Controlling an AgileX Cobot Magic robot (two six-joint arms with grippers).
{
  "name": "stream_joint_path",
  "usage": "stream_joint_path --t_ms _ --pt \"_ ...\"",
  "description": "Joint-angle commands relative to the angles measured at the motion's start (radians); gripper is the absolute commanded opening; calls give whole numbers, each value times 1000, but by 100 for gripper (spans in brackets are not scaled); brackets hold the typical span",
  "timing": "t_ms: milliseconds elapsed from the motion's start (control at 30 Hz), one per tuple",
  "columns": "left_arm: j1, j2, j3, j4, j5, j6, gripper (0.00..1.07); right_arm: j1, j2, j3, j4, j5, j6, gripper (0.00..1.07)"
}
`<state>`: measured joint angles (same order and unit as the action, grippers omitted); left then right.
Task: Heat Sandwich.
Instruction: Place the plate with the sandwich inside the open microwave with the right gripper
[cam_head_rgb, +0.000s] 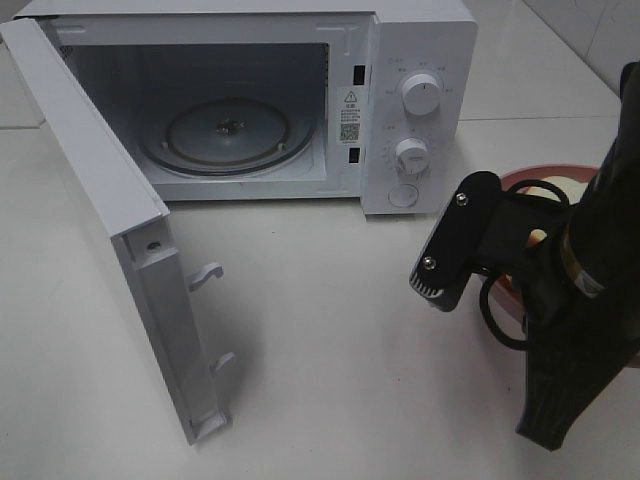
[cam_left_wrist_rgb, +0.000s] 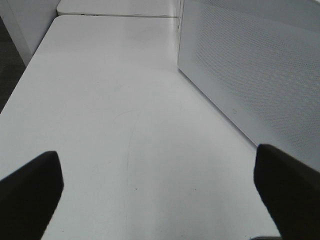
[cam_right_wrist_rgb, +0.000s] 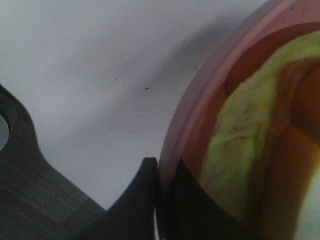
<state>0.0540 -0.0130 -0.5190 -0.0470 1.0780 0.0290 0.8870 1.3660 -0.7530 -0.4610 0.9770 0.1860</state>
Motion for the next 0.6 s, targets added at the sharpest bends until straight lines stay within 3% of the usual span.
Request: stream_joint_path --t_ms 33,600 --pt "-4 -8 3 -9 -4 -4 96 4 -5 3 -26 -12 -94 1" --pt "-4 -8 3 -9 -4 -4 96 4 -5 3 -25 -180 -383 1"
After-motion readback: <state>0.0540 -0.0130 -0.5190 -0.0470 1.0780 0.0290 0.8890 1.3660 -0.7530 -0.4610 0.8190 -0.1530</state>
